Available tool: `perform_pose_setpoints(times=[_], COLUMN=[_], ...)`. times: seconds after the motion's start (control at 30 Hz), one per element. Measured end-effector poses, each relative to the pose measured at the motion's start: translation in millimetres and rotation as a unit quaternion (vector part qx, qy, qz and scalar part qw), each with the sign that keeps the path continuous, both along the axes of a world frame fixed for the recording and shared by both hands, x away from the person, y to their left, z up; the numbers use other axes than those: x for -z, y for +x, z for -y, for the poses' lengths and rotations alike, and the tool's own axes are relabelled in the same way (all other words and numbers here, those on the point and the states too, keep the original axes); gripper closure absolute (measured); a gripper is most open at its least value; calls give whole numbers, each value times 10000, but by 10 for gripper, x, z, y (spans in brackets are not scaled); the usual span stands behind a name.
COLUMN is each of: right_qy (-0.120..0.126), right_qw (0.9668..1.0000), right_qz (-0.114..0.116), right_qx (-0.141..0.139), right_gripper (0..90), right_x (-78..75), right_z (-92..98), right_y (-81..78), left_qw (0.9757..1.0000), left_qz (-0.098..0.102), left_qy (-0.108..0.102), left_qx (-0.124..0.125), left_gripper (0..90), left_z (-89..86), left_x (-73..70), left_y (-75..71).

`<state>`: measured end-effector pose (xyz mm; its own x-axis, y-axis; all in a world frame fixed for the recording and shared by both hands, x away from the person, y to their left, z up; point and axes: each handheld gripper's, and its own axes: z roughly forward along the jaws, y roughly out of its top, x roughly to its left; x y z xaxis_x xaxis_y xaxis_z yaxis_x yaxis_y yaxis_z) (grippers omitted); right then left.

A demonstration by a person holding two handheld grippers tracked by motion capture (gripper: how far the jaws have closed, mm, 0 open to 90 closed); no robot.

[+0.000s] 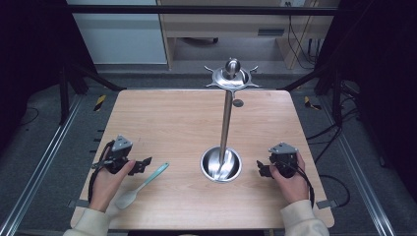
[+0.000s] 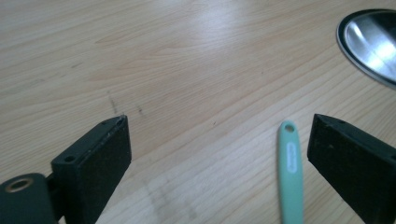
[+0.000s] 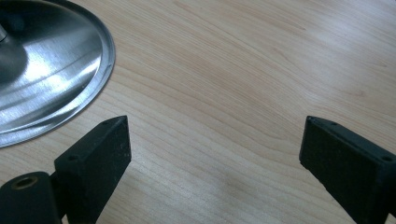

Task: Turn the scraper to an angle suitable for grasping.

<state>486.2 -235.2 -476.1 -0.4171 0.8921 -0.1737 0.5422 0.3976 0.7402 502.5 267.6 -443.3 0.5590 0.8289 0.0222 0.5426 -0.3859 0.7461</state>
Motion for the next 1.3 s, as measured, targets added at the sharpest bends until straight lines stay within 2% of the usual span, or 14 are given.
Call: perform_pose_setpoints(times=[0.13, 0.17, 0.23, 0.27, 0.33, 0.4, 0.6, 0.63, 0.7, 0.77, 0.83, 1.07, 1.17, 1.3], right_qy=[39, 52, 57, 37, 48, 17, 12, 10, 9, 18, -2, 42, 56, 53], right_qw=[10000, 10000, 10000, 10000, 10000, 10000, 10000, 10000, 10000, 10000, 10000, 10000, 10000, 10000], right_qz=[16, 26, 47, 43, 24, 2, 41, 57, 39, 45, 42, 29, 13, 27], right_qx=[28, 19, 24, 26, 39, 23, -41, -33, -27, -16, -31, -18, -4, -11], right_gripper=[95, 95, 95, 95, 96, 97, 96, 97, 97, 97, 97, 96, 96, 96], right_x=[-8, -18, -22, -21, -9, -3, -22, -17, -19, -18, -10, -7, 2, -2], right_z=[4, 8, 13, 17, 7, -11, -34, -29, -27, -22, -18, -19, -17, -21], right_y=[-8, -10, -6, -3, 6, 4, 0, 11, 9, 9, 22, 18, 15, 7], left_qw=[9993, 9993, 9998, 9999, 9988, 9981, 9984, 9978, 9974, 9945, 9939, 9924, 9922, 9922], left_qz=[-233, -284, -168, -159, -303, -205, -231, -292, -329, -498, -519, -548, -623, -479], left_qy=[283, 242, -89, -51, 386, 584, 494, 498, 498, 622, 654, 734, 665, 793], left_qx=[47, 102, 45, 43, 21, -32, 169, 331, 400, 673, 716, 821, 850, 835], left_gripper=[89, 93, 104, 108, 137, 178, 553, 638, 731, 848, 900, 900, 900, 900], left_z=[126, 159, 197, 208, 241, 235, 223, 231, 238, 268, 280, 314, 359, 412], left_x=[-58, -71, -43, -12, 26, 31, 71, 89, 101, 147, 159, 233, 262, 258], left_y=[145, 173, 141, 121, 81, 17, -51, -66, -67, -56, -58, -42, -40, -48])
